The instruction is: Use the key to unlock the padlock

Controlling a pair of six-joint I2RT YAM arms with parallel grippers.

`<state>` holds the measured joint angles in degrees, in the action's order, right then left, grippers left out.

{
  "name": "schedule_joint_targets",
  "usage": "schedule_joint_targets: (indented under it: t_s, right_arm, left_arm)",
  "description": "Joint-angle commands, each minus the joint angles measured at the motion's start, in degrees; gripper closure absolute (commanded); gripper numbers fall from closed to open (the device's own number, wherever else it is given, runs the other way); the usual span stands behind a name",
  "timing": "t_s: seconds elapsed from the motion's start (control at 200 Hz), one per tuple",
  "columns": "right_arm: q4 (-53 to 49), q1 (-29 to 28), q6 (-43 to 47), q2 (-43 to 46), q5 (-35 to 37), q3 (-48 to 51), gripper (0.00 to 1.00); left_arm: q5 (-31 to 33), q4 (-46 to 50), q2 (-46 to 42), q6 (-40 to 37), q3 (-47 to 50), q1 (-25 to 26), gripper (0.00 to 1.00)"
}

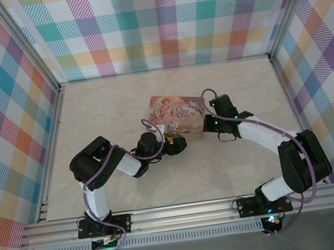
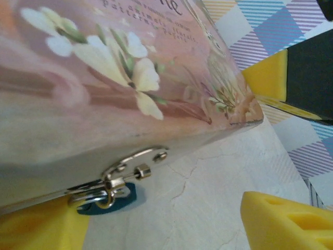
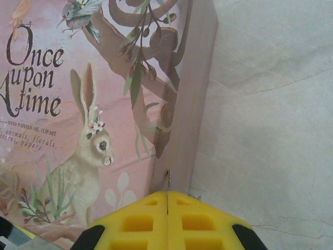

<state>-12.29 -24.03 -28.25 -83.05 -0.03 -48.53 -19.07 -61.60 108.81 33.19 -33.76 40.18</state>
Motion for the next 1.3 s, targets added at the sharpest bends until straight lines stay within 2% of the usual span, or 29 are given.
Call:
schedule_joint_targets:
  t_s: [0.0, 0.42, 0.78, 1.115, 1.3]
  right_arm:
    - [-0.31, -0.31, -0.17, 0.6, -0.27, 0.26, 1.0]
    - [-0.34, -0.31, -0.16, 0.87, -0.12, 0.59, 1.0]
    - [-0.54, -0.31, -0.4, 0.87, -0.14, 0.61, 1.0]
    - [-0.32, -0.32, -0.52, 0.61, -0.76, 0.61, 1.0]
    - [-0.27, -0.34, -0.83, 0.52, -1.11, 0.79, 1.0]
  left_arm:
    - [-4.04, -3.97, -0.26, -1.5, -0.59, -0.48, 0.27]
    - [-0.28, -10.0, -0.7, 0.46, 4.07, -0.81, 0.3]
    - [-3.02, -12.66, 1.01, 1.58, 1.62, -0.9, 0.31]
    - [-1.9, -13.73, 4.18, 3.11, -0.59, -0.12, 0.21]
    - [-0.75, -15.39, 5.62, 3.93, -1.03, 0.33, 0.22]
